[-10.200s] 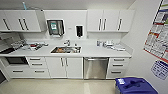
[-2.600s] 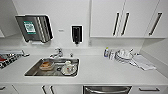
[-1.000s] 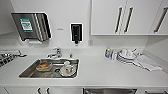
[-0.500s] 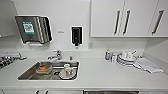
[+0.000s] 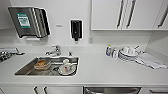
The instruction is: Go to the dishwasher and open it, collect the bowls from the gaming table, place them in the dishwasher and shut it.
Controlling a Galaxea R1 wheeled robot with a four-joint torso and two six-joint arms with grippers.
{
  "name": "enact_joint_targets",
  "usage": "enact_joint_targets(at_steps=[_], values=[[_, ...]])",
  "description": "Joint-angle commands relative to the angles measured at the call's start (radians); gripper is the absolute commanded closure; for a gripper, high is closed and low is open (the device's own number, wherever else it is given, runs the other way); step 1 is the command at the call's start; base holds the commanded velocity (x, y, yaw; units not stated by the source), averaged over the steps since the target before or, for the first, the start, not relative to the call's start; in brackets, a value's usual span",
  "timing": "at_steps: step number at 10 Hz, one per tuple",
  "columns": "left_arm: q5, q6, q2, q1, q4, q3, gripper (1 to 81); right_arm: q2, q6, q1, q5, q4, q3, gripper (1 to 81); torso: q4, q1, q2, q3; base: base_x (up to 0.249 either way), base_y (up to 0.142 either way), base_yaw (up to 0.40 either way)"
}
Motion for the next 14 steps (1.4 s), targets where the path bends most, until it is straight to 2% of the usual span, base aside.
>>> enact_joint_targets(at_steps=[1,2,4,5,8,9,10,12,14], values=[[0.017,0.0,-0.046,-0.076,0.004,0.026,1.0,-0.079,0.02,0.093,-0.041,0.02,0.064,1.0,0.0,0.062,-0.096,-0.054,0.0,0.0,0.0],[0.017,0.0,-0.046,-0.079,0.004,0.025,1.0,-0.09,0.021,0.099,-0.039,0.018,0.077,1.0,0.0,0.085,-0.133,-0.03,0.0,0.0,0.0],[0.018,0.0,-0.093,-0.128,0.002,0.076,1.0,-0.096,0.021,0.113,-0.038,0.018,0.097,1.0,0.0,0.118,-0.182,-0.055,0.0,0.0,0.0],[0.018,0.0,-0.143,-0.138,0.013,0.146,1.0,-0.096,0.021,0.117,-0.041,0.018,0.101,1.0,0.0,0.137,-0.213,-0.061,0.0,0.0,0.0],[0.018,0.002,-0.151,-0.142,0.014,0.174,1.0,-0.117,0.024,0.146,-0.041,0.021,0.13,1.0,0.0,0.206,-0.322,-0.063,0.0,0.0,0.0],[0.018,0.0,-0.145,-0.142,0.013,0.171,1.0,-0.136,0.059,0.159,-0.042,0.021,0.149,1.0,0.0,0.162,-0.256,-0.063,0.0,0.0,0.0],[0.018,0.0,-0.133,-0.142,0.005,0.161,1.0,-0.154,0.097,0.185,-0.047,0.017,0.161,1.0,0.0,0.185,-0.293,-0.063,0.0,0.0,0.0],[0.026,0.0,-0.115,-0.142,0.004,0.143,1.0,-0.182,0.136,0.226,-0.088,0.025,0.196,1.0,0.0,0.202,-0.322,-0.063,0.0,0.0,0.0],[0.032,0.0,-0.095,-0.142,0.014,0.14,1.0,-0.202,0.264,0.312,-0.185,0.051,0.225,1.0,0.0,0.204,-0.325,-0.063,0.0,0.0,0.0]])
